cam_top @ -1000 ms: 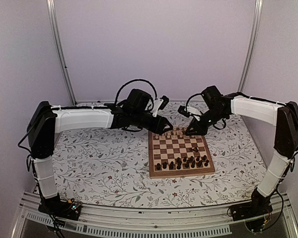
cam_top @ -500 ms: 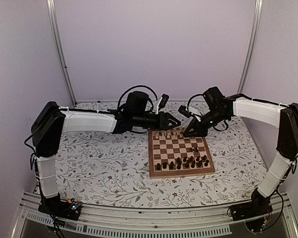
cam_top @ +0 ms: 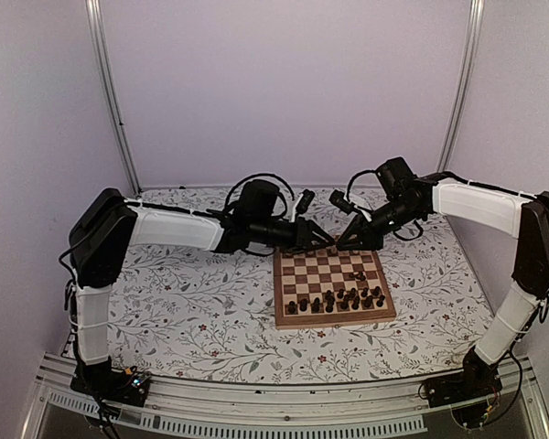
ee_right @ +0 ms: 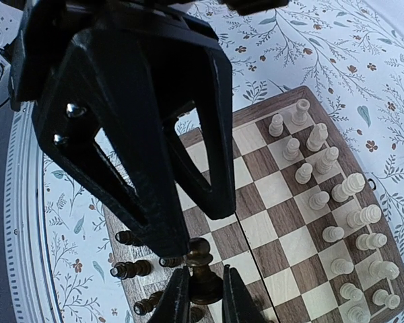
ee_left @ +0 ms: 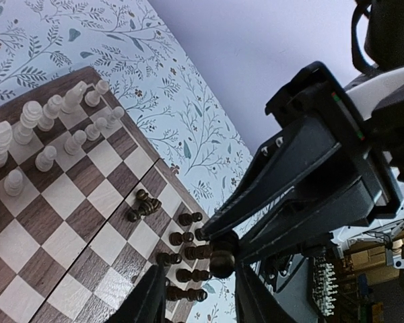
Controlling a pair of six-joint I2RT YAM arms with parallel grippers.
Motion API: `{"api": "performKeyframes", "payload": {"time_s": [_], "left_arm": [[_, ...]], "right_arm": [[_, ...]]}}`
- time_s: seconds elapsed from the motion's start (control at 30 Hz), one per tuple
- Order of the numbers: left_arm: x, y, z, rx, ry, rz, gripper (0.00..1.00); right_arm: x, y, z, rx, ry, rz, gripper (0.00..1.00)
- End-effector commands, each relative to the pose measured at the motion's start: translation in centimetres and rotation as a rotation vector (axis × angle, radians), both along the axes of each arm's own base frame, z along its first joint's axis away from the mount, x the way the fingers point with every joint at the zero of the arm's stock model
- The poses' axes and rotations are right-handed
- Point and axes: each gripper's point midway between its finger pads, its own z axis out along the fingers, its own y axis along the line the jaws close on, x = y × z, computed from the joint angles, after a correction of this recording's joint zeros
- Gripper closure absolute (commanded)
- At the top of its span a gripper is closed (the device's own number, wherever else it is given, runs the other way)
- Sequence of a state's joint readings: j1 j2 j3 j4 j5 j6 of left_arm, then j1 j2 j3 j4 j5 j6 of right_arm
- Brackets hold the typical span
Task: Set up the chess pieces on the board
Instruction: Pick up the chess piece from the chessboard.
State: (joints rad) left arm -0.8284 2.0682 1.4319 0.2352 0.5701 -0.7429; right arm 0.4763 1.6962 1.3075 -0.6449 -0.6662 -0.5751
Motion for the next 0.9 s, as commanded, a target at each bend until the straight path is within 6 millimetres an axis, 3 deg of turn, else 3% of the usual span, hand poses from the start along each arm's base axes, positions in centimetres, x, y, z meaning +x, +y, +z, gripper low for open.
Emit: {"api": "performKeyframes", "payload": {"time_s": [0.0, 0.57, 0.87], "left_arm": [[0.3, -0.5, 0.8, -0.048, -0.002, -0.029, 0.64], [-0.9, -2.2, 0.4, -0.084, 0.043, -0.116, 0.80], [-1.1, -2.6, 1.0, -0.108, 0.028, -0.143, 0.84]], "right_arm": [[-0.3, 0.1, 1.0, 0.031, -0.008, 0.004, 0.87], [-0.4, 0.1, 0.0, 0.017, 0.014, 0.010, 0.87], [-0.5, 0.1, -0.5, 0.011, 0.025, 0.016, 0.86]]}}
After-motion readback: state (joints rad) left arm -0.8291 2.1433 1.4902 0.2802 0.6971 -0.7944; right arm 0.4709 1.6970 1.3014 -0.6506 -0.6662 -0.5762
